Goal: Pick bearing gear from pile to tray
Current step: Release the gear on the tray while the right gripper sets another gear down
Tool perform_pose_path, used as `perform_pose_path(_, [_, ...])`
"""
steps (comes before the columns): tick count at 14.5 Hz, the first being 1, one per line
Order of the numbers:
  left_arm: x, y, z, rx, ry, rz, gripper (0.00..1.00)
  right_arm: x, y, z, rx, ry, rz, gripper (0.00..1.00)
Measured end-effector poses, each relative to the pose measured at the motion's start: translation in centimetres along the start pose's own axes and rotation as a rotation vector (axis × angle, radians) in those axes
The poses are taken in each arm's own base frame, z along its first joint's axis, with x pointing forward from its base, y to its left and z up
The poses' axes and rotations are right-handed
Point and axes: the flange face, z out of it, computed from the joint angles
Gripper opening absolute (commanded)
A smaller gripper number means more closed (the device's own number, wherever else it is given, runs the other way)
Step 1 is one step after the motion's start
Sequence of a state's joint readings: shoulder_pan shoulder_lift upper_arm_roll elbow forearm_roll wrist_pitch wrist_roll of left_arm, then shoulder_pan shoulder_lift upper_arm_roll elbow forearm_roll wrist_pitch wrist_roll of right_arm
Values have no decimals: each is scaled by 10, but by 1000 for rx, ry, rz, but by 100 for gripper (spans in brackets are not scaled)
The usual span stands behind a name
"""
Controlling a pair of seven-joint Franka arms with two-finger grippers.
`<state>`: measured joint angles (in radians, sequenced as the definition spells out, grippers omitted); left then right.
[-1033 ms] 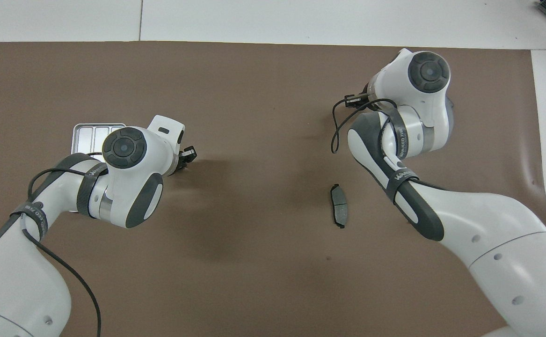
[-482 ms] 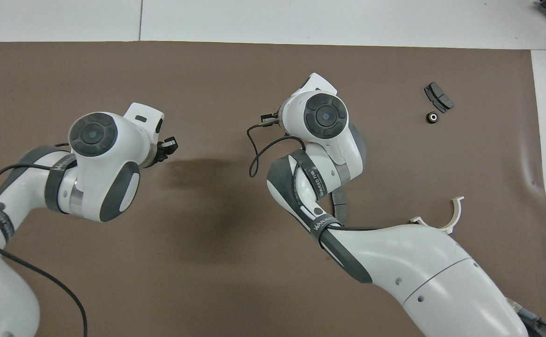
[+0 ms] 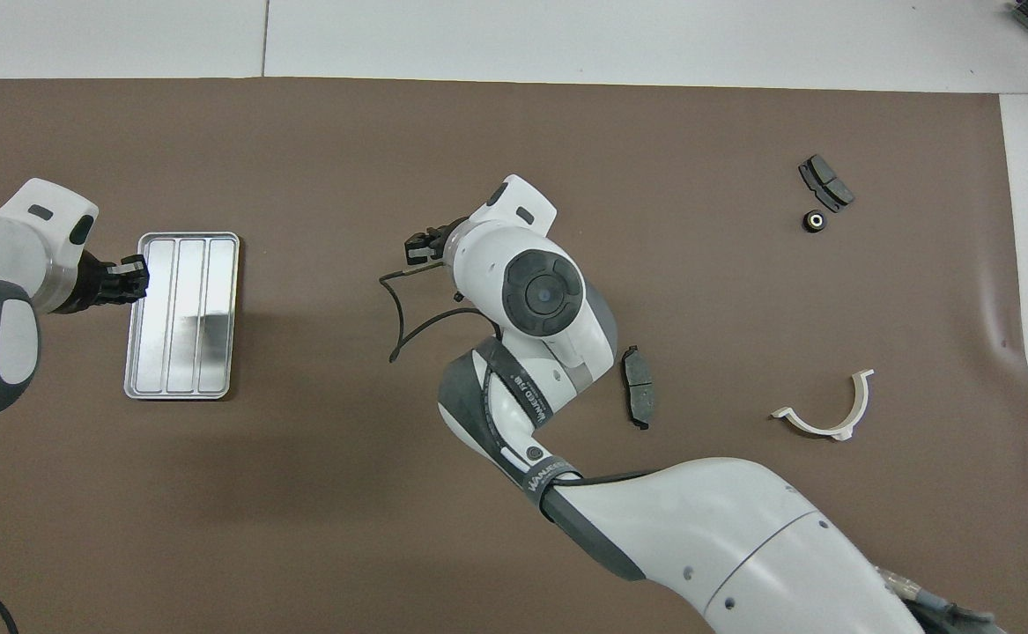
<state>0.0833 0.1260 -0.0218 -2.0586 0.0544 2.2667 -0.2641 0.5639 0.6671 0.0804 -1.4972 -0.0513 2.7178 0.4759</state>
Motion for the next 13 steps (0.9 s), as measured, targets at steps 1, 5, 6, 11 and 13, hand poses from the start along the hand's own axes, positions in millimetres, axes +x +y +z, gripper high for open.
perform_pose_path(1, [-5, -9, 10, -2, -24, -11, 0, -9, -14, 4, 15, 2, -2, 12])
perform_pose_path(5, [-36, -5, 36, -36, -88, -47, 0, -32, -56, 6, 50, -8, 61, 86])
perform_pose_path(6, [-42, -2, 38, -38, -87, -53, 2, -36, -64, 5, 57, -11, 80, 100])
perform_pose_path(11, [-56, 11, 52, -59, -17, -51, 2, -23, -42, 6, 33, 4, 129, 100])
perform_pose_path(13, [-45, 13, 46, -79, 59, -22, 6, -1, 3, 7, -5, 22, 159, 100])
